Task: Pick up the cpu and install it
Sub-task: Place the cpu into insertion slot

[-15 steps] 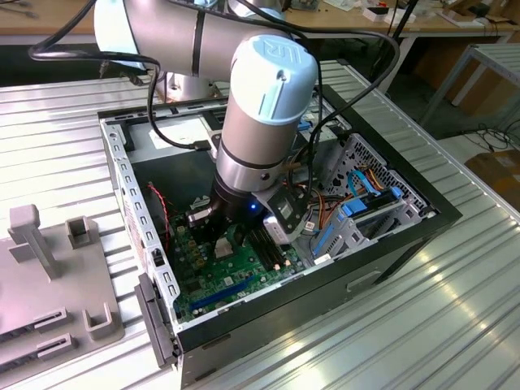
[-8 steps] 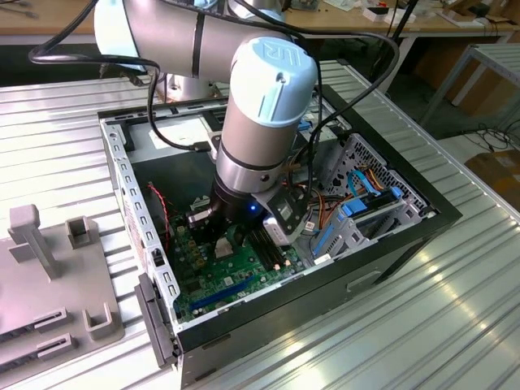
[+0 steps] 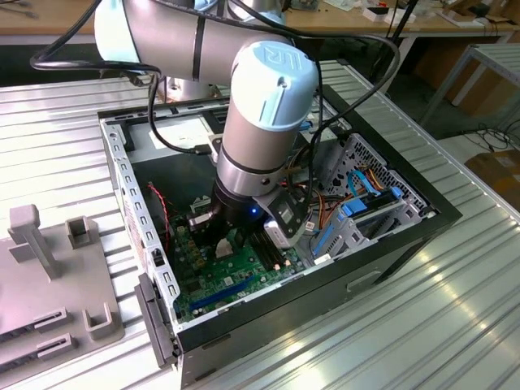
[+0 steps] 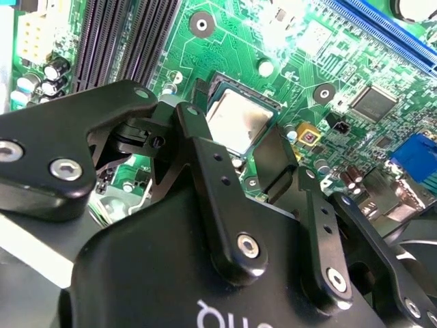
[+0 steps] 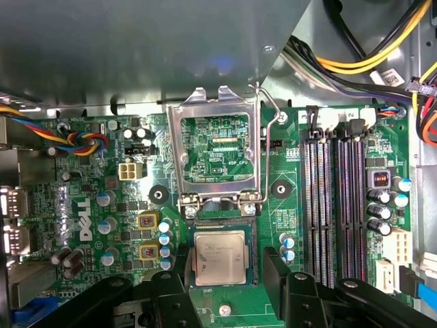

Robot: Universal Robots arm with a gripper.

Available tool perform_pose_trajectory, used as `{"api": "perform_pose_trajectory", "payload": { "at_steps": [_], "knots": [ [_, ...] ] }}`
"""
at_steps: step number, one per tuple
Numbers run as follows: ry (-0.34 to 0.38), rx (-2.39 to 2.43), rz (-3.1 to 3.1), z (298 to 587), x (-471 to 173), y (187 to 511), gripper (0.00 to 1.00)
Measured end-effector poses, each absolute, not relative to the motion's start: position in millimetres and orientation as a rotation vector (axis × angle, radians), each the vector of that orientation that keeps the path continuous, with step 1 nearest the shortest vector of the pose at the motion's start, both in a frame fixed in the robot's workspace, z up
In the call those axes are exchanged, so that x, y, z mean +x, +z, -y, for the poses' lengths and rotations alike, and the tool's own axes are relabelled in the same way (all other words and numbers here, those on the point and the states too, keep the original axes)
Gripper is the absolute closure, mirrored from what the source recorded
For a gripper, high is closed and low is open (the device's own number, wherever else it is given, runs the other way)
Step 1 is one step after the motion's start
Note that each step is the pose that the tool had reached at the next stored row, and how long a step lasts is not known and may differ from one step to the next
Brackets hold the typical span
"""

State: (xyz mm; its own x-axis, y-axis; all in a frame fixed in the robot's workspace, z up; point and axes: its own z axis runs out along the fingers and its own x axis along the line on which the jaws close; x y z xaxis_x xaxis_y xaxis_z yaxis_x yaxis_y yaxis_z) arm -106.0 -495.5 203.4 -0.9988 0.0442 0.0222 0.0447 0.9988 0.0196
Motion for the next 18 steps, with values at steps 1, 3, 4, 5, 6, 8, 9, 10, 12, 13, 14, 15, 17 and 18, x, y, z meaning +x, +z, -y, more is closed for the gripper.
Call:
{"api": "perform_pose_trajectory", "payload": {
  "at_steps": [1,3,4,5,6,8,9,10,12,13,14,15,17,18],
  "knots": [
    [-0.032,-0.069,3.119,496.1,-106.0,203.3,0.45],
    [-0.032,-0.069,3.119,497.0,-106.0,203.3,0.45],
    [-0.032,-0.069,3.119,497.1,-106.0,203.3,0.45],
    [-0.032,-0.069,3.119,497.3,-105.9,203.3,0.45],
    [-0.031,-0.069,3.119,497.4,-106.0,203.3,0.45],
    [-0.032,-0.069,3.119,497.7,-106.0,203.3,0.45],
    [-0.032,-0.069,3.119,497.7,-106.0,203.4,0.45],
    [-0.032,-0.069,3.119,497.8,-106.0,203.7,0.45],
    [-0.031,-0.069,3.119,497.8,-106.0,204.8,0.45],
    [-0.030,-0.069,3.119,497.8,-105.9,205.4,0.45],
    [-0.029,-0.069,3.119,497.8,-105.9,206.2,0.45],
    [-0.028,-0.068,3.118,497.8,-105.9,206.9,0.45],
    [-0.028,-0.067,3.118,497.8,-105.9,206.9,0.45],
    [-0.028,-0.067,3.118,497.8,-105.9,206.9,0.45]
  ]
}}
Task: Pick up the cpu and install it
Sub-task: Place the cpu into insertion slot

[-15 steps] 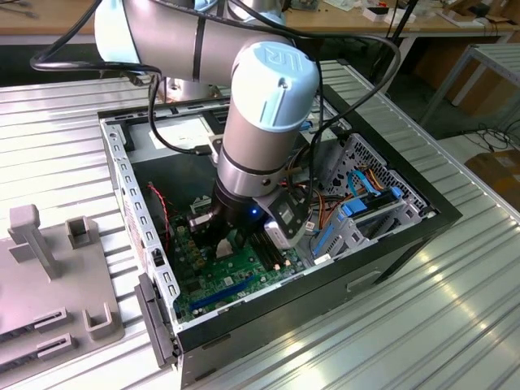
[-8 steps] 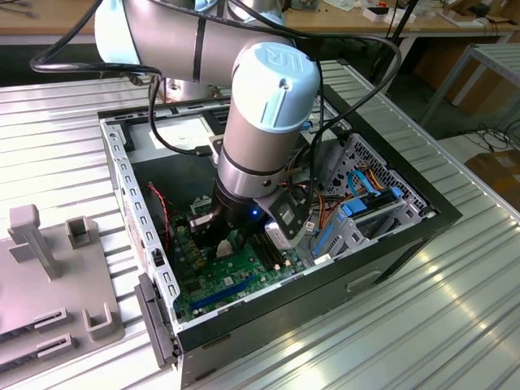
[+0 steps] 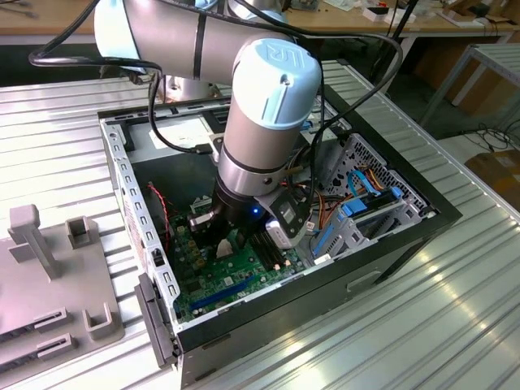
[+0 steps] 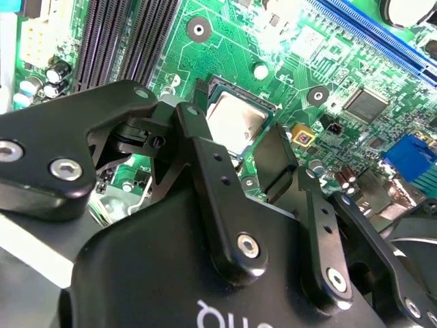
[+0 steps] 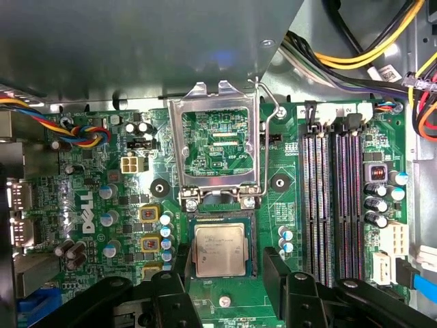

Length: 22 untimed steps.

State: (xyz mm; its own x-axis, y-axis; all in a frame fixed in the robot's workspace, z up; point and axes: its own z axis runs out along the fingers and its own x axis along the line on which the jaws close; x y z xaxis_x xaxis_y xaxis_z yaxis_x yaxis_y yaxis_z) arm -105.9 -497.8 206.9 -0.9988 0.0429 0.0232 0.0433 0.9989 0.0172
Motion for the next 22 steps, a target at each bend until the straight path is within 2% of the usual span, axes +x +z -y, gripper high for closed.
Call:
{"api": "perform_pose_trajectory", "payload": {
  "at_steps": [8,11,12,13,22],
  "knots": [
    [-0.027,-0.067,3.118,505.2,-104.6,206.9,0.47],
    [-0.027,-0.067,3.118,509.6,-103.9,206.9,0.66],
    [-0.027,-0.067,3.118,511.8,-103.9,206.9,0.66],
    [-0.027,-0.067,3.118,512.6,-104.0,206.9,0.72],
    [-0.027,-0.066,3.118,510.8,-100.9,205.5,0.72]
  ]
}}
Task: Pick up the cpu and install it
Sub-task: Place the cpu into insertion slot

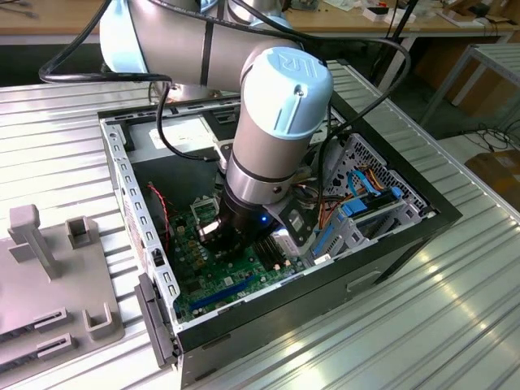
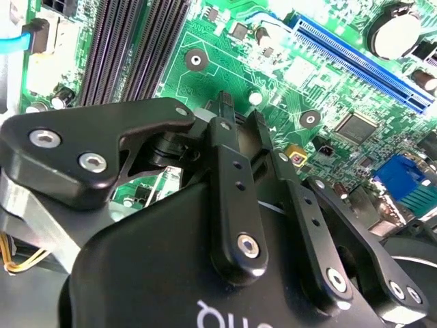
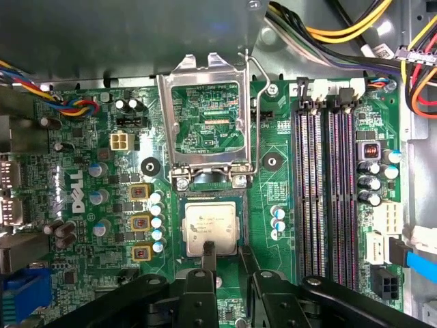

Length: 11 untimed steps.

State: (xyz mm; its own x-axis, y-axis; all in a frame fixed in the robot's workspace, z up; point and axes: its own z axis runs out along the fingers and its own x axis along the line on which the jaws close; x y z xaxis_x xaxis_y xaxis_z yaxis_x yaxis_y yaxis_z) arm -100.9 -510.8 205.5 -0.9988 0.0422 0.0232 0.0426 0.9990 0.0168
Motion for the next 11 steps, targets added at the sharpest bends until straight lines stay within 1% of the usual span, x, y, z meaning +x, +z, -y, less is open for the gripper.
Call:
{"api": "perform_pose_trajectory", "payload": {
  "at_steps": [11],
  "knots": [
    [-0.027,-0.066,3.118,508.1,-97.9,205.5,0.72]
  ]
}}
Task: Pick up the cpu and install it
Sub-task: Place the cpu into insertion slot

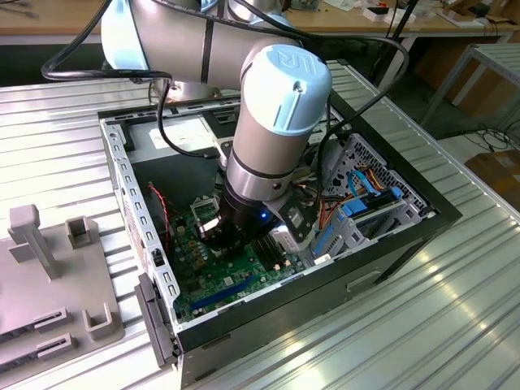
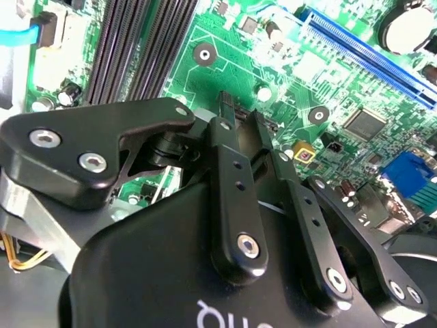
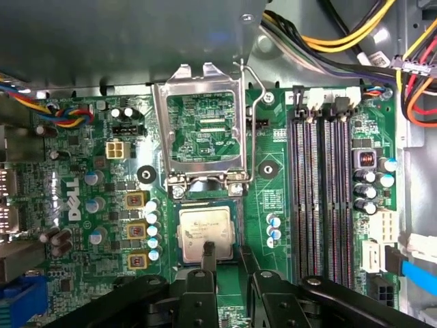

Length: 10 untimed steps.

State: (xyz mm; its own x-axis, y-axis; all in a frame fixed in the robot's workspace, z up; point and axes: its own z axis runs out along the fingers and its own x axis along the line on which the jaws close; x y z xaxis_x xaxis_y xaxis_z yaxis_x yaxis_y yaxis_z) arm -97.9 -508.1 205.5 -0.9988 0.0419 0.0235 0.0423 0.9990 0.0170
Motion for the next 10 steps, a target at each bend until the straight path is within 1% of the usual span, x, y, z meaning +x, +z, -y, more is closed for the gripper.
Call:
{"api": "perform_pose_trajectory", "payload": {
  "at_steps": [10],
  "knots": [
    [-0.029,-0.066,3.117,508.5,-99.5,214.4,0.72]
  ]
}}
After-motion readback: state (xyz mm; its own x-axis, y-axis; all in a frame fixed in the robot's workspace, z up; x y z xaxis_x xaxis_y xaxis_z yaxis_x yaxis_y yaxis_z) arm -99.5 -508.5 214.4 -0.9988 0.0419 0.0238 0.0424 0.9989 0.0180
